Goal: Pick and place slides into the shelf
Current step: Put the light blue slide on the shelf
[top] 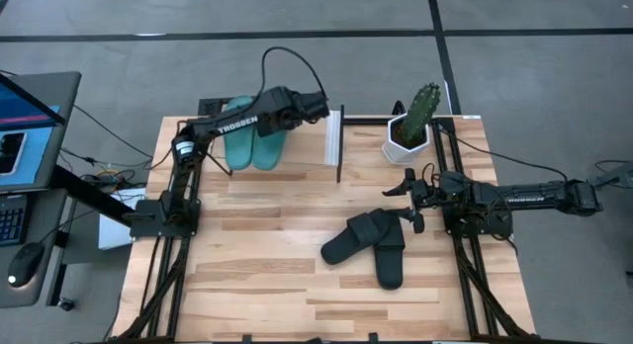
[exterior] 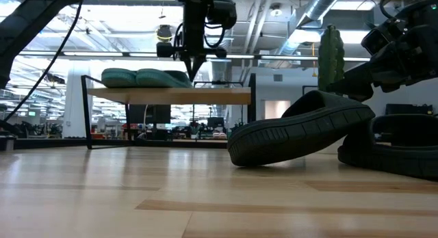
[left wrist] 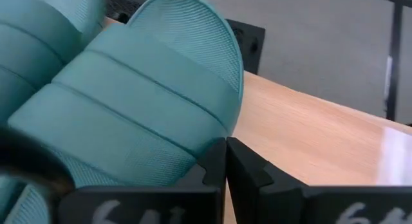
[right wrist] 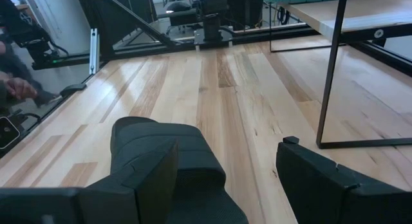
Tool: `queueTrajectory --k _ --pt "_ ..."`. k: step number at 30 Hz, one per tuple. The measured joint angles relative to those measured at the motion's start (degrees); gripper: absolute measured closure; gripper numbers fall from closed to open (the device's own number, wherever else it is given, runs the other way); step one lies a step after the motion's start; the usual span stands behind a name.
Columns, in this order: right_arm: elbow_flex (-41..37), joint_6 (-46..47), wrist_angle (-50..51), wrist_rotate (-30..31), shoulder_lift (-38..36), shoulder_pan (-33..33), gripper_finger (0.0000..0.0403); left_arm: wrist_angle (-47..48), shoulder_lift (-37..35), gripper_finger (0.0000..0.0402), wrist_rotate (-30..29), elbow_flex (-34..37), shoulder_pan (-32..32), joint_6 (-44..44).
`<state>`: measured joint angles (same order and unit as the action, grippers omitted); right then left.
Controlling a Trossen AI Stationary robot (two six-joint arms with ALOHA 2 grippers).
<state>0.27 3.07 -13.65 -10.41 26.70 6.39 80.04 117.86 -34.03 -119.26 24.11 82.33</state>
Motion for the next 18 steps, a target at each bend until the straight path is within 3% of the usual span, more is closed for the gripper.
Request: queueTrajectory --k 18 --pt "0.00 -0.02 0.00 0.00 0.00 0.00 0.0154 2.64 0.02 0.0402 -5.51 -0.82 -0.65 1.68"
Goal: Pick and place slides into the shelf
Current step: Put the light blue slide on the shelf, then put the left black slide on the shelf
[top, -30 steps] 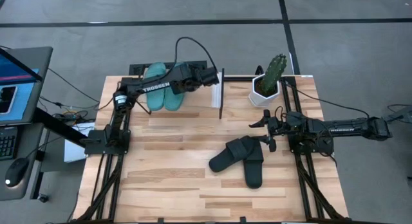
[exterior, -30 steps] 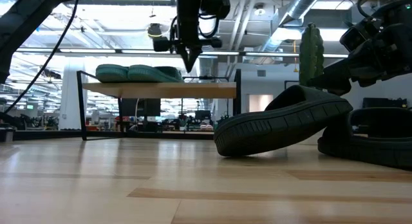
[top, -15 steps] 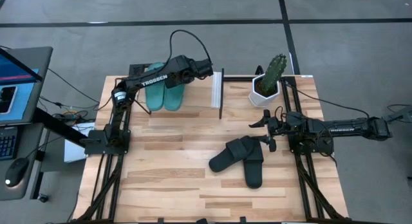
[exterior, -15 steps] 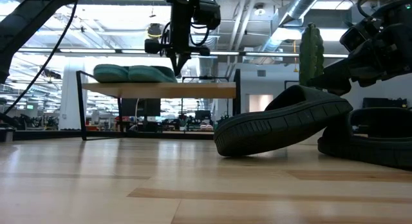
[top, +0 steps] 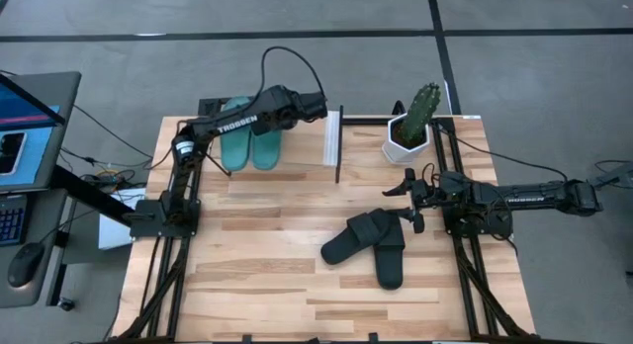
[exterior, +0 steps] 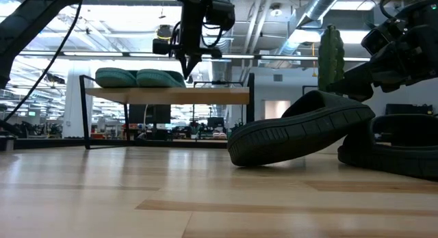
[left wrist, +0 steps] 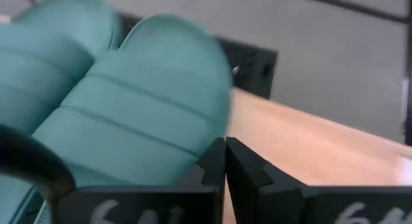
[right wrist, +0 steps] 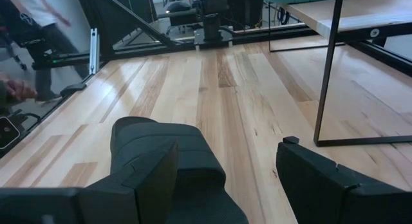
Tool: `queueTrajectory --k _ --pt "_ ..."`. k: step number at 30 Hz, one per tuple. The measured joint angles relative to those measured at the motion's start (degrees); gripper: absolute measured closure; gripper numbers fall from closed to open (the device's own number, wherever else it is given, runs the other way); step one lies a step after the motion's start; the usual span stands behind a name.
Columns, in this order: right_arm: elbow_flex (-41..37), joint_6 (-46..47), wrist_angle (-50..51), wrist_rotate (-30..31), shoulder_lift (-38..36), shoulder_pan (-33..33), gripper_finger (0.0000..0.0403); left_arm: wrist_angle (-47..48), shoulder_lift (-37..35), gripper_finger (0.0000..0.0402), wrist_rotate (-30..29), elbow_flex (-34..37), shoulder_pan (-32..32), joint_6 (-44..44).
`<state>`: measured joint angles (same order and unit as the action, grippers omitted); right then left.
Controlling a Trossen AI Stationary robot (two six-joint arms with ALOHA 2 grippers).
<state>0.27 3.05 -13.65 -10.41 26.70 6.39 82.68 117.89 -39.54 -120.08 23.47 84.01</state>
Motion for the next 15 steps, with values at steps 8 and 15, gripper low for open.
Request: queueTrajectory --k 8,15 --pt "-0.02 0.02 0.00 0.00 0.02 0.00 0.0154 -1.95 -0.26 0.0402 -11.85 -10.73 -7.85 -4.67" --pt "0.00 0.01 0.00 0.00 0.02 0.01 0.0154 -3.81 -0.19 0.0401 -19.66 -13.26 -18.64 3.18"
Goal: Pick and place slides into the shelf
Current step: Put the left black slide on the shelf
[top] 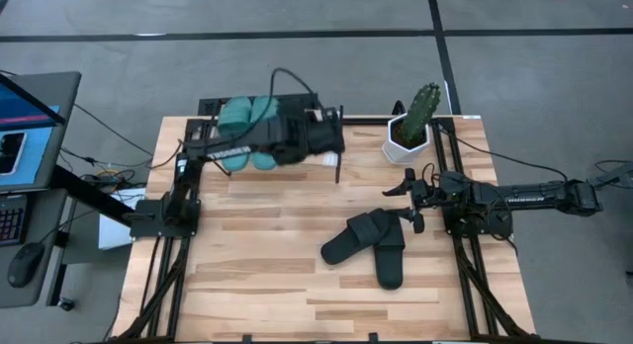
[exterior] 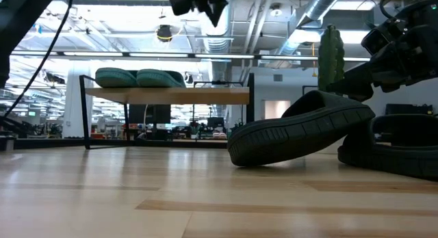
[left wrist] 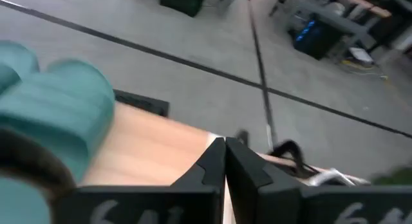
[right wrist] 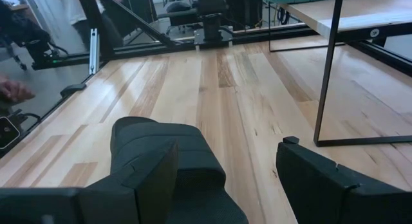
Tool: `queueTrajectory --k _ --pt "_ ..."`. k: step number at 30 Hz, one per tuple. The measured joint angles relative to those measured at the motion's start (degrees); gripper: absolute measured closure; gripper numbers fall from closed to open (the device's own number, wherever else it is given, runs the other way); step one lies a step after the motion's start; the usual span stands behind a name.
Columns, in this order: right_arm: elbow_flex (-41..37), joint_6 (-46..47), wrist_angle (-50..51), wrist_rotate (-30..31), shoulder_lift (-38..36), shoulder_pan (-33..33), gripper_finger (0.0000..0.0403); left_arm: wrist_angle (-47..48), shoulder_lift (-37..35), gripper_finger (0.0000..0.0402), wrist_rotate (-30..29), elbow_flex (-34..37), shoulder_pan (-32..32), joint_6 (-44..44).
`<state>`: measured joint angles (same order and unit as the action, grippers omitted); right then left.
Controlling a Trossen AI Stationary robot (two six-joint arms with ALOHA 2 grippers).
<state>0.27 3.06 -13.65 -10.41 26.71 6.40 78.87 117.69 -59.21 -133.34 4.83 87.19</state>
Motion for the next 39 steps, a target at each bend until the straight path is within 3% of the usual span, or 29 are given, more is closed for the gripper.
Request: queueTrajectory --k 5,14,21,28,36,39 --pt "0.00 -0.01 0.00 0.00 -0.02 -0.01 0.0154 0.82 0.65 0.0401 -1.02 0.49 -5.75 1.45" --pt "0.00 -0.01 0.00 0.00 -0.02 -0.01 0.0154 4.17 0.56 0.0401 -0.49 0.47 -12.71 -6.14" --pt "-0.02 -0.01 0.00 0.00 0.00 -0.01 0.0154 3.74 0.56 0.0402 9.51 0.47 -14.32 -6.35" --pt "0.00 -0.01 0.00 0.00 0.01 -0.01 0.0154 2.89 0.56 0.0402 25.30 0.48 -14.08 -5.59" --pt "-0.01 -0.01 0.00 0.00 0.00 -0.01 0.0154 -11.13 0.52 0.0401 22.39 0.49 -13.13 -1.03" --pt "0.00 0.00 0.00 0.00 -0.01 0.01 0.0154 -15.28 0.52 0.0401 21.93 0.49 -13.01 -7.87"
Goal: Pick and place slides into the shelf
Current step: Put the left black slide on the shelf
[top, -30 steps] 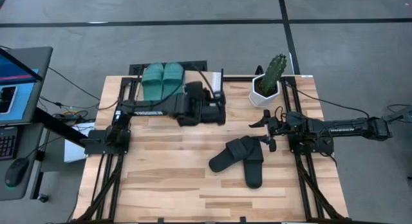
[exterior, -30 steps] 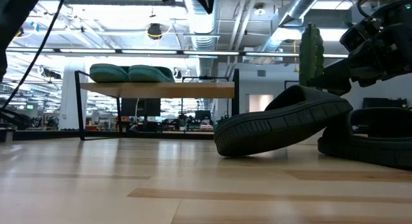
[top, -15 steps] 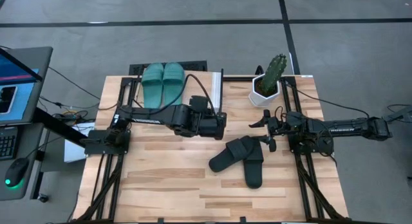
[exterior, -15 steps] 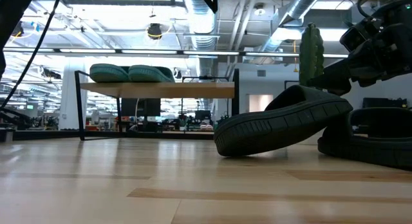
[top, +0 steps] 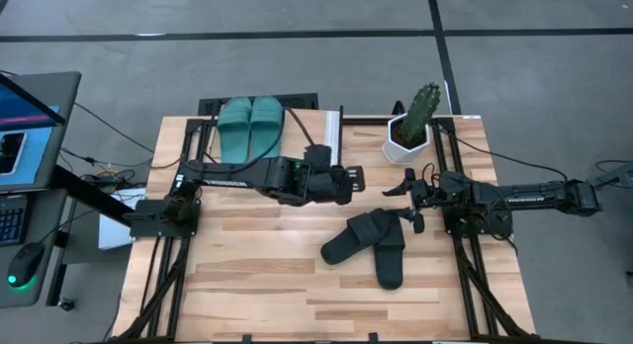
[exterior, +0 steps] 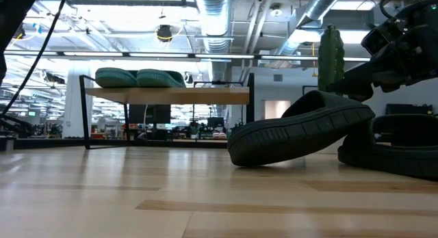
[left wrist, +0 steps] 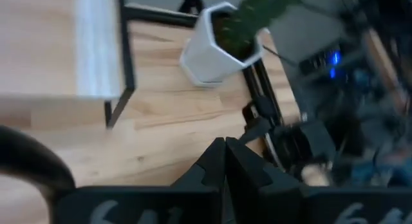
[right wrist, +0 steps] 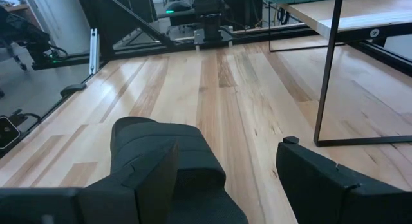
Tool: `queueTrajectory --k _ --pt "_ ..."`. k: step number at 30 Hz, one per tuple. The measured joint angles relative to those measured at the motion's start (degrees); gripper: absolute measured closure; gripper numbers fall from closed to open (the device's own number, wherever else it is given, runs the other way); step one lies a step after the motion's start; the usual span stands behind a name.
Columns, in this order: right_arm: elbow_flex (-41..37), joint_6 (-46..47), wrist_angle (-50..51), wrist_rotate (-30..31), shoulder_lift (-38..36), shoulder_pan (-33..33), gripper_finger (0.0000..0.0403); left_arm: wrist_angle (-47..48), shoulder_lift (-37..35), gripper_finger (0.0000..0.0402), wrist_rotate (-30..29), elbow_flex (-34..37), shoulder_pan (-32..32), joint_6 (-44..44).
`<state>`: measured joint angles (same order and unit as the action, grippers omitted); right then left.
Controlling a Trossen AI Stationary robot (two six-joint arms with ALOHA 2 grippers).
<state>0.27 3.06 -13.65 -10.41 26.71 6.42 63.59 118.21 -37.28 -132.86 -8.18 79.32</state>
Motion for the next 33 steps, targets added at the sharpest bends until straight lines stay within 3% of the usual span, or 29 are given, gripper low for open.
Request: queueTrajectory --k 2,4,7,10,12,16,21,25,26,29,31,33 --pt "0.00 -2.74 -0.16 0.28 0.01 0.02 0.0154 -1.77 0.00 0.0401 1.62 0.00 0.04 -9.55" --pt "0.00 -11.84 -0.68 1.98 -0.01 0.42 0.0154 -0.75 -0.06 0.0401 6.47 -0.01 -0.27 -21.84" --pt "0.00 -21.82 -0.01 3.01 0.00 0.89 0.0154 4.75 -0.07 0.0402 22.46 -0.02 -1.38 -36.01" --pt "-0.02 -24.02 -0.09 2.99 -0.01 0.73 0.0154 9.71 -0.07 0.0401 39.40 -0.02 -2.77 -35.62" --pt "-0.01 -22.97 -0.13 2.96 -0.01 0.38 0.0154 10.06 -0.07 0.0401 44.29 -0.02 -3.62 -31.75" --pt "0.00 -13.50 -0.11 2.89 -0.01 -0.86 0.0154 5.01 -0.07 0.0401 41.01 -0.02 -3.75 -32.49" --pt "0.00 -1.72 -2.74 2.74 -0.01 -2.65 0.0154 -0.36 -2.54 0.0401 33.93 -1.15 -3.87 -52.43" --pt "0.00 0.33 -6.37 0.44 -0.08 -4.56 0.0154 -5.75 -9.76 0.0401 17.96 -1.07 -9.97 -73.41" --pt "-0.01 0.47 -7.83 -0.53 -0.16 -5.06 0.0154 -8.65 -11.63 0.0401 16.33 -1.11 -11.51 -79.74" --pt "-0.02 0.58 -13.27 -2.74 -0.19 -6.73 0.0154 -11.42 -16.63 0.0401 20.95 -1.08 -15.08 -93.59" --pt "-0.02 1.01 -15.74 -3.15 -0.21 -8.00 0.0154 -11.05 -19.30 0.0402 26.56 -1.05 -15.49 -96.37" --pt "-0.02 1.91 -18.26 -3.11 -0.18 -9.32 0.0154 -9.29 -21.98 0.0401 27.95 -0.70 -14.44 -95.52"
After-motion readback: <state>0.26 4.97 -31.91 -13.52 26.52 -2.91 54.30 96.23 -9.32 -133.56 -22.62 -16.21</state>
